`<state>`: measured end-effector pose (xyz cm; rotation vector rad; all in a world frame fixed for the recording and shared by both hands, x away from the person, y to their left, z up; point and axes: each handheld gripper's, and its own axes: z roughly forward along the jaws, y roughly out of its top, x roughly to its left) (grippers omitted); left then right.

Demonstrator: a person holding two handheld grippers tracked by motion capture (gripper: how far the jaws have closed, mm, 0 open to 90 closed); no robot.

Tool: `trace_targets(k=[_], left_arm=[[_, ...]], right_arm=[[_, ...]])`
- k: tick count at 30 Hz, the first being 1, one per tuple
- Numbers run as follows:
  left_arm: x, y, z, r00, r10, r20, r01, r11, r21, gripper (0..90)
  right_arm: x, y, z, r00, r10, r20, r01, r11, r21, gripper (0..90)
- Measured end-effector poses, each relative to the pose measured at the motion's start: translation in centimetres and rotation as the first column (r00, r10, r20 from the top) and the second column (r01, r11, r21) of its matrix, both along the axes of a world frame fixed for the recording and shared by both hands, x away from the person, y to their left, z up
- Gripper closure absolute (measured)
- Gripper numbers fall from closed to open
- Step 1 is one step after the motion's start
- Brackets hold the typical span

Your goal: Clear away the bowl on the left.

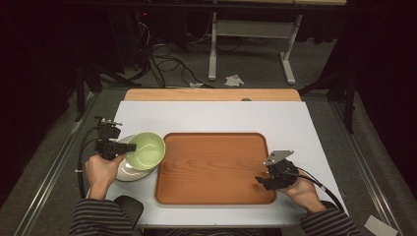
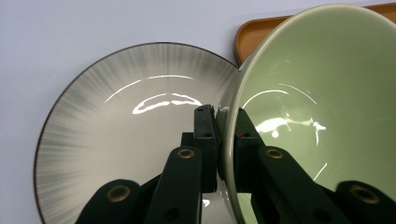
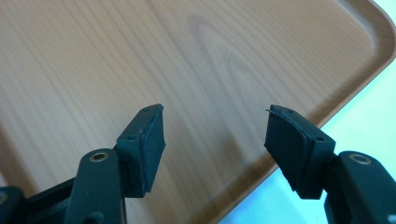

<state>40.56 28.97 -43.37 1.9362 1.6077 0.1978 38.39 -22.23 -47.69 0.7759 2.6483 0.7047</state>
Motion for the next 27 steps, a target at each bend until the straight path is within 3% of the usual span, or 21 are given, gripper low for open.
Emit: trace_targets(k=[7, 12, 21, 27], left_arm=[[0.2, -0.6, 0.4, 0.9997, -0.024, 0.01, 0.024, 0.9992, -0.033, 84.3], [0.2, -1.8, 1.1, 0.9979, -0.054, 0.036, 0.054, 0.9985, -0.002, 84.2], [0.9, -3.6, 1.5, 0.9936, -0.104, 0.043, 0.106, 0.9939, -0.03, 84.3], [1.0, -4.7, 2.0, 0.9906, -0.128, 0.05, 0.126, 0.9915, 0.03, 84.2]], right_arm=[[0.0, 0.0, -0.1, 1.0, -0.008, -0.002, 0.008, 1.0, -0.001, 39.4], [0.0, 0.1, -0.1, 1.0, -0.008, 0.0, 0.008, 1.0, -0.003, 39.5], [0.2, 0.1, -0.1, 1.0, -0.007, -0.003, 0.007, 1.0, -0.002, 39.5], [0.2, 0.0, -0.1, 1.0, -0.006, -0.001, 0.006, 1.0, 0.002, 39.5]])
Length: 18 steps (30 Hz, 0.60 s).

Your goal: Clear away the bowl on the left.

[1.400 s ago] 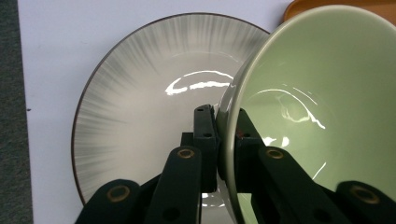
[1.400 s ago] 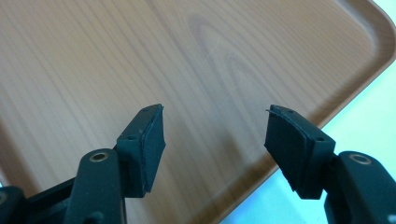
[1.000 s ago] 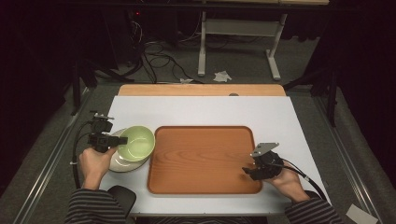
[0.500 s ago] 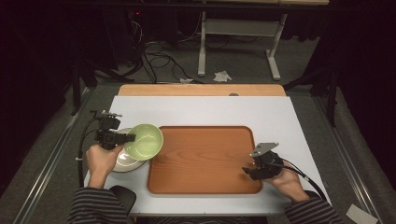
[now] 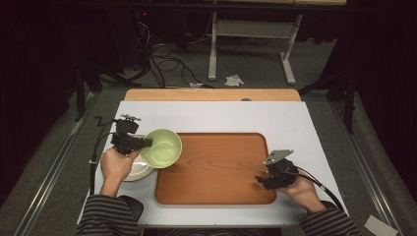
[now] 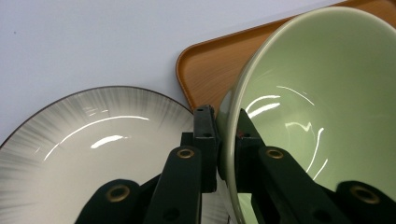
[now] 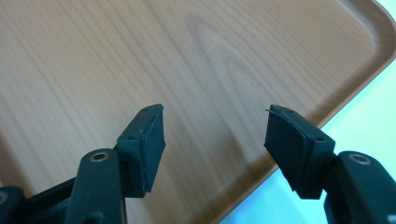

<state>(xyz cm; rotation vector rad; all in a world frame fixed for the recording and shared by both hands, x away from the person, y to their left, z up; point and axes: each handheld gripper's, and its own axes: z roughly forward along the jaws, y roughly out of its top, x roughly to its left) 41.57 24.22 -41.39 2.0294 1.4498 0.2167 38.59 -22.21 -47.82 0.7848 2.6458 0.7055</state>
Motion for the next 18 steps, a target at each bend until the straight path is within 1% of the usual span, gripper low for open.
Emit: trace_targets(k=[3, 5, 10, 12, 14, 18], left_arm=[[0.0, -0.6, 0.4, 0.9997, -0.022, 0.009, 0.022, 0.9997, -0.013, 84.2], [-0.1, -1.0, 0.6, 0.9992, -0.037, 0.014, 0.038, 0.9991, -0.019, 84.2], [0.1, -2.5, 1.1, 0.9967, -0.077, 0.025, 0.077, 0.997, -0.01, 84.2], [0.3, -3.1, 1.1, 0.9949, -0.097, 0.028, 0.097, 0.9951, -0.016, 84.2], [0.5, -3.7, 1.1, 0.9936, -0.112, 0.02, 0.112, 0.9934, -0.026, 84.2], [0.7, -4.5, 1.1, 0.9903, -0.138, 0.014, 0.138, 0.9903, -0.005, 84.1]], right_arm=[[0.0, 0.1, 0.0, 1.0, 0.004, -0.002, -0.004, 1.0, -0.009, 39.6], [0.0, 0.1, 0.0, 1.0, 0.003, 0.001, -0.003, 1.0, -0.005, 39.5], [0.0, 0.0, 0.0, 1.0, 0.003, -0.001, -0.003, 1.0, -0.011, 39.5], [0.0, 0.1, 0.0, 1.0, 0.001, 0.0, -0.001, 1.0, -0.006, 39.5], [0.0, 0.0, 0.0, 1.0, -0.001, -0.001, 0.001, 1.0, -0.004, 39.5], [0.0, 0.1, 0.0, 1.0, 0.004, -0.002, -0.004, 1.0, -0.004, 39.6]])
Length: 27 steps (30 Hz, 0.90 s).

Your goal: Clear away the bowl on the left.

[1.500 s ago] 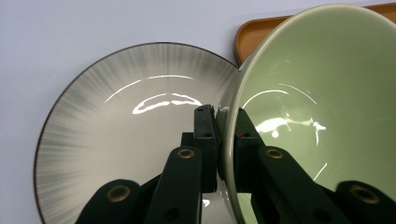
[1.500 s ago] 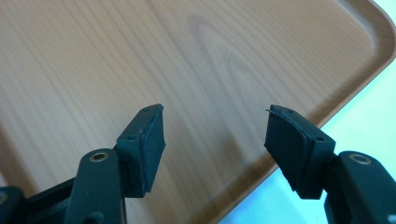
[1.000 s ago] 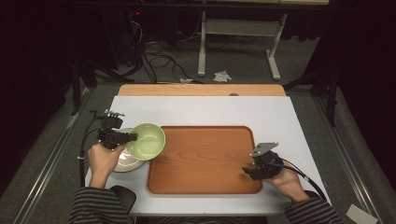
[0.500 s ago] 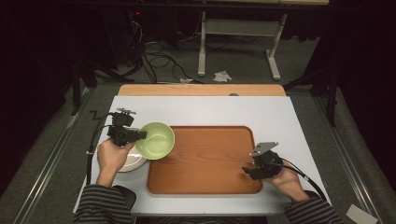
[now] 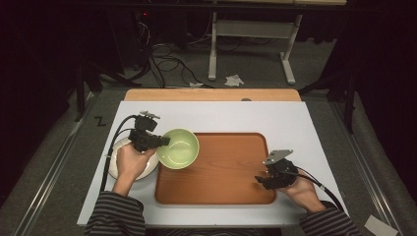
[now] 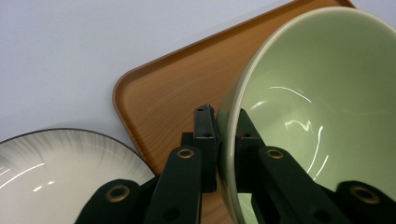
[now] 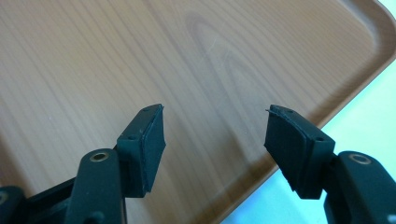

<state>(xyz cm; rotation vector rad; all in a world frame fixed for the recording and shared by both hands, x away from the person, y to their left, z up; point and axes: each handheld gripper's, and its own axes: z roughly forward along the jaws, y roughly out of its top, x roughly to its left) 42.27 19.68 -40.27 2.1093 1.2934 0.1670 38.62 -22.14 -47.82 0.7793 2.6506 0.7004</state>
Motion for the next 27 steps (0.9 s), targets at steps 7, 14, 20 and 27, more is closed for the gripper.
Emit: trace_targets(k=[7, 14, 20, 27], left_arm=[[0.4, -1.1, 0.2, 0.9995, -0.031, -0.001, 0.031, 0.9995, -0.009, 84.1], [1.1, -3.0, 0.1, 0.9975, -0.071, -0.004, 0.071, 0.9974, 0.014, 84.1], [1.6, -5.2, 0.1, 0.9932, -0.116, -0.008, 0.116, 0.9933, 0.001, 84.1], [2.7, -7.1, -0.8, 0.9879, -0.148, -0.047, 0.148, 0.989, -0.006, 84.0]], right_arm=[[0.0, 0.0, 0.0, 1.0, -0.005, -0.003, 0.005, 1.0, -0.005, 39.6], [0.0, 0.0, 0.0, 1.0, -0.003, -0.005, 0.003, 1.0, -0.003, 39.6], [0.0, 0.0, 0.0, 1.0, -0.003, 0.0, 0.003, 1.0, -0.004, 39.6], [0.0, -0.1, 0.0, 0.9999, -0.01, 0.004, 0.01, 1.0, 0.007, 39.6]])
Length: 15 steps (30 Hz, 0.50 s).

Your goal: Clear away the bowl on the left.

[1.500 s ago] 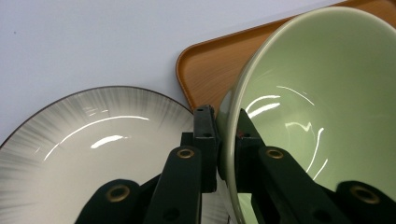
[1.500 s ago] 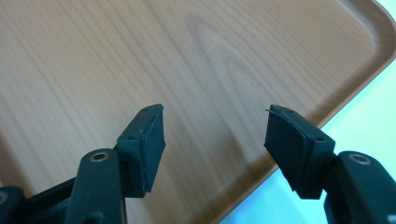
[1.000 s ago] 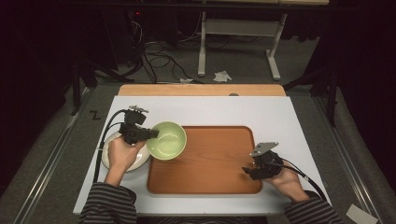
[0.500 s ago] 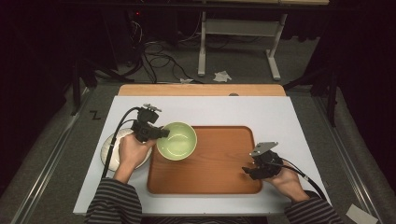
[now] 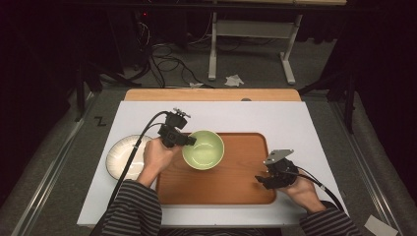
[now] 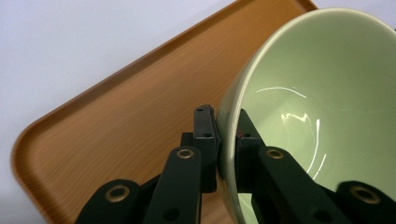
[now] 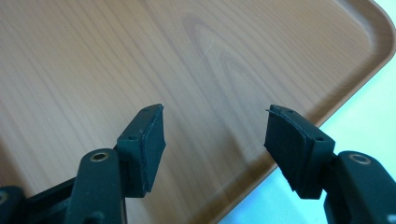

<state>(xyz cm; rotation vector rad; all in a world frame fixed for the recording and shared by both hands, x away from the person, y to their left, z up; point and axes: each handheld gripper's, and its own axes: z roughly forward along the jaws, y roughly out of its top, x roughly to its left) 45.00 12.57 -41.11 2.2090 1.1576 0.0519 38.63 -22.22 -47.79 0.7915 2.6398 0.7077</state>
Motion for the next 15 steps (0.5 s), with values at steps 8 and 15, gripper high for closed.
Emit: trace_targets(k=[8, 15], left_arm=[[1.1, -1.2, -1.1, 0.9993, -0.011, -0.035, 0.013, 0.9991, 0.039, 84.0], [1.7, -2.1, -2.0, 0.9976, -0.026, -0.065, 0.029, 0.9984, 0.049, 83.9]], right_arm=[[0.0, 0.0, 0.1, 1.0, -0.001, -0.005, 0.001, 1.0, -0.002, 39.6], [0.0, 0.0, 0.1, 1.0, 0.003, -0.005, -0.003, 1.0, 0.017, 39.6]])
